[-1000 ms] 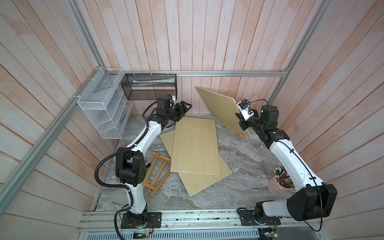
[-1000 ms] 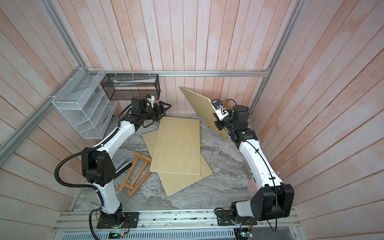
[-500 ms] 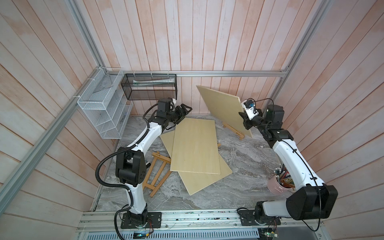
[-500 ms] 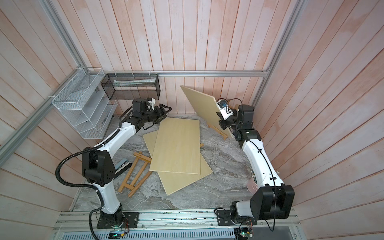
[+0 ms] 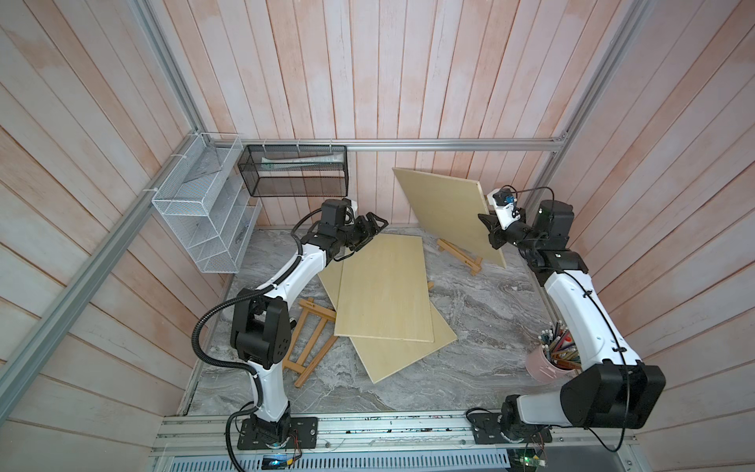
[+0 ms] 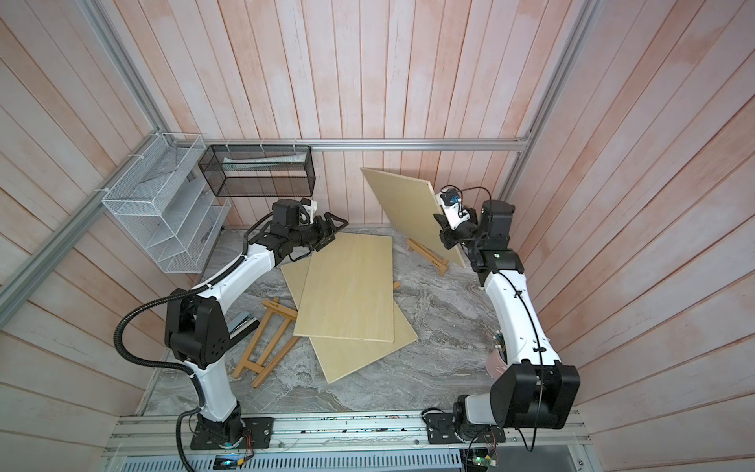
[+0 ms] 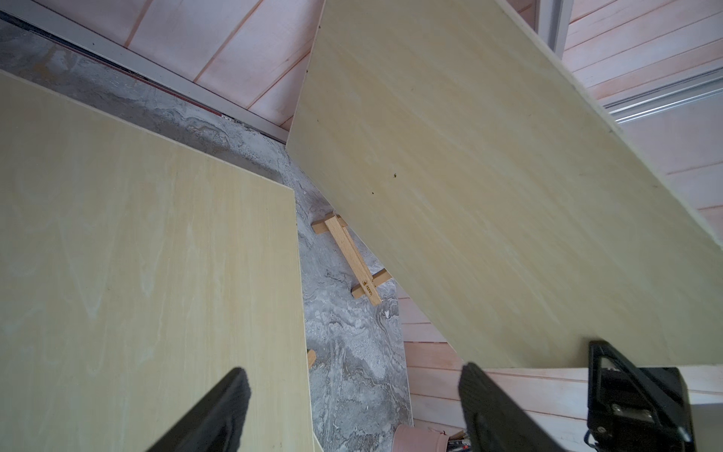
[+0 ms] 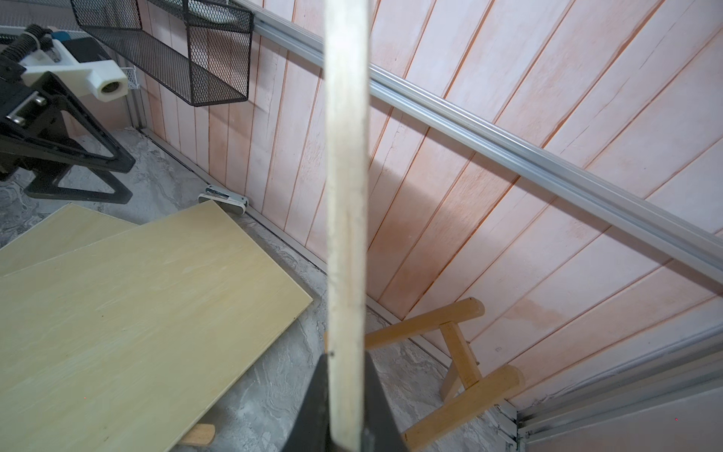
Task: Assemble the easel
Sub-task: Place the drawing board on the easel.
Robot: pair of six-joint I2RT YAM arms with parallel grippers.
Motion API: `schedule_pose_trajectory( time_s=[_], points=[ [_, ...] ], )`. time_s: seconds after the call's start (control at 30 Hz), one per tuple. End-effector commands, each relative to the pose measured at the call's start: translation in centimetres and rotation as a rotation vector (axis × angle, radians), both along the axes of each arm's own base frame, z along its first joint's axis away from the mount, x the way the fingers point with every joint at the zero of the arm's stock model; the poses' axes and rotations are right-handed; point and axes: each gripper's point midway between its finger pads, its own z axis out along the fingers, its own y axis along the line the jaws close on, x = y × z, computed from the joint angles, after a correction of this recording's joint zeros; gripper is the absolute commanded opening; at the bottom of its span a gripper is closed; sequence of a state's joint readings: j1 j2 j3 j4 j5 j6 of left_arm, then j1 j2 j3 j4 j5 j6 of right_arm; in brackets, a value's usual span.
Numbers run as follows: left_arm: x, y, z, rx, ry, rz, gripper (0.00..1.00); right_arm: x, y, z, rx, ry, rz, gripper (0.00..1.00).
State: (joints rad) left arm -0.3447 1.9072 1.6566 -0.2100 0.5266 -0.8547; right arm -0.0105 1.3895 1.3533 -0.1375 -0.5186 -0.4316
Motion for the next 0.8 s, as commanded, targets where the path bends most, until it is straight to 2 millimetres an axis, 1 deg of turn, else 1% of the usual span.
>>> schedule_pose_trajectory(
  time_s=[0.0,0.2,0.37,0.53,0.67,0.77],
  points=[
    [-0.5,0.1,-0.3,0.022,-0.008,-0.010,0.87,-0.8,-2.8,6.1,0.033,-0.222,-0.084,0.00],
    [-0.8,-0.4,-0.3,0.055,-0.012,-0.027,0.87,-1.7,-6.6,4.0,0.091,-0.189,-0.147,0.00],
    [-1.3,-0.5,-0.5,0.068,-0.007,-0.033,0.87,-1.1,-8.8,1.6,0.081,-0.146,-0.193,0.00],
    [-1.5,-0.9,-0.6,0.078,-0.011,-0.040,0.87,-1.1,-10.0,-0.2,0.085,-0.115,-0.202,0.00],
    [-2.0,-2.7,-0.6,0.102,-0.023,-0.084,0.88,-1.0,-10.8,-1.6,0.079,-0.097,-0.212,0.00],
    [-2.5,-4.4,-0.9,0.110,-0.019,-0.114,0.88,-0.9,-10.9,-2.8,0.068,-0.086,-0.202,0.00]
  ],
)
